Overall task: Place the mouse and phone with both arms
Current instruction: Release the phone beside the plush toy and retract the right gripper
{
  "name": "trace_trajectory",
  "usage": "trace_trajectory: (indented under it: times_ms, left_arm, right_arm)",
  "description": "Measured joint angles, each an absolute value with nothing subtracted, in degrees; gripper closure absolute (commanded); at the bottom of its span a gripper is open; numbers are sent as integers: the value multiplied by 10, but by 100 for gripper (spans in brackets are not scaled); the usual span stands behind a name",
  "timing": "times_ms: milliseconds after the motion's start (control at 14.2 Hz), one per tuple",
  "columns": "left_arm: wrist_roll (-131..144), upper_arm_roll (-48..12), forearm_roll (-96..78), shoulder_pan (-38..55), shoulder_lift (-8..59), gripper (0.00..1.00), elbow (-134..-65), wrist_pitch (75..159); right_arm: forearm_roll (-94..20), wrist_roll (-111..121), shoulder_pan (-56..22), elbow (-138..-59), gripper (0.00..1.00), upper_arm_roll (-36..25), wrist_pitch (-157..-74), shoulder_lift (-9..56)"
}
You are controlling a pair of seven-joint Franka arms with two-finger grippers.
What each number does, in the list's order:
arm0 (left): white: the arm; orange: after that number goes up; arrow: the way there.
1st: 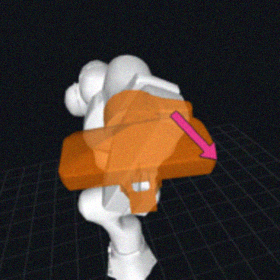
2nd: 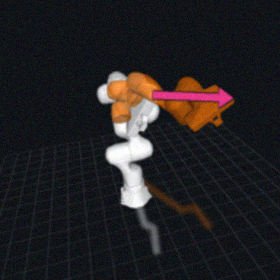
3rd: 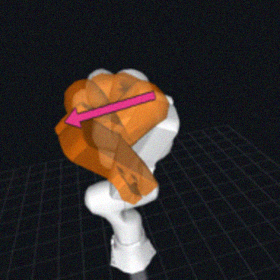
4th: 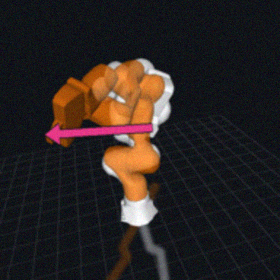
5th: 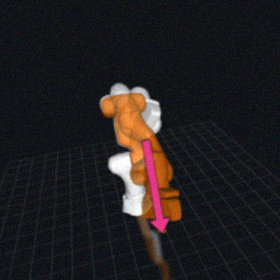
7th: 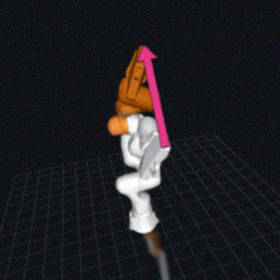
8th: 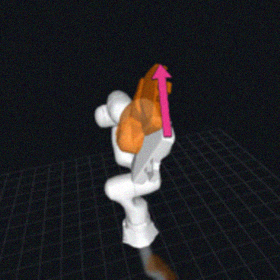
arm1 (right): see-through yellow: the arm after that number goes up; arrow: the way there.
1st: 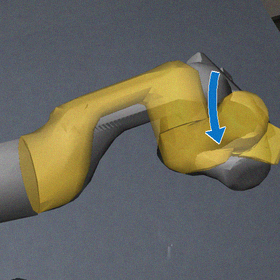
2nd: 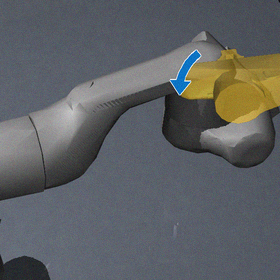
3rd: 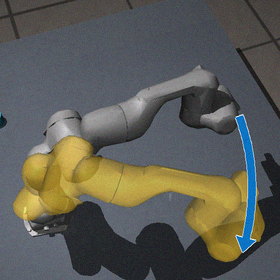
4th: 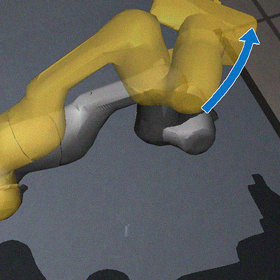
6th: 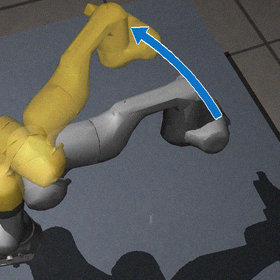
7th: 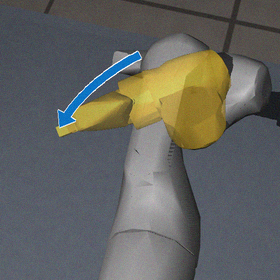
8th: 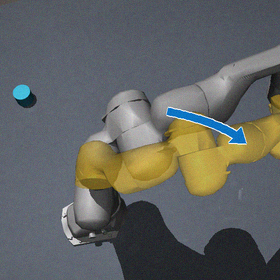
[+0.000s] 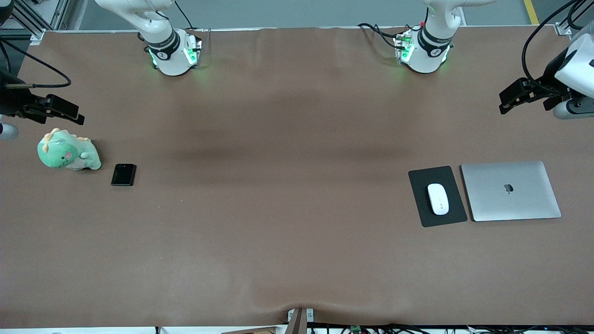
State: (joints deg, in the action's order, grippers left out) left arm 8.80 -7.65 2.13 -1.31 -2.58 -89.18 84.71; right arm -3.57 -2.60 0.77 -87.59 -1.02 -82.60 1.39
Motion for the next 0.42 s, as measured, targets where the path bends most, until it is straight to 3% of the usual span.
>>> trace_trajectory:
  times_ms: [423]
  left_arm:
    - [88,-77,21,-13,-26,0,-891,844]
  right_arm:
    - [-36,-26,8,-876,0,-10,-826,16]
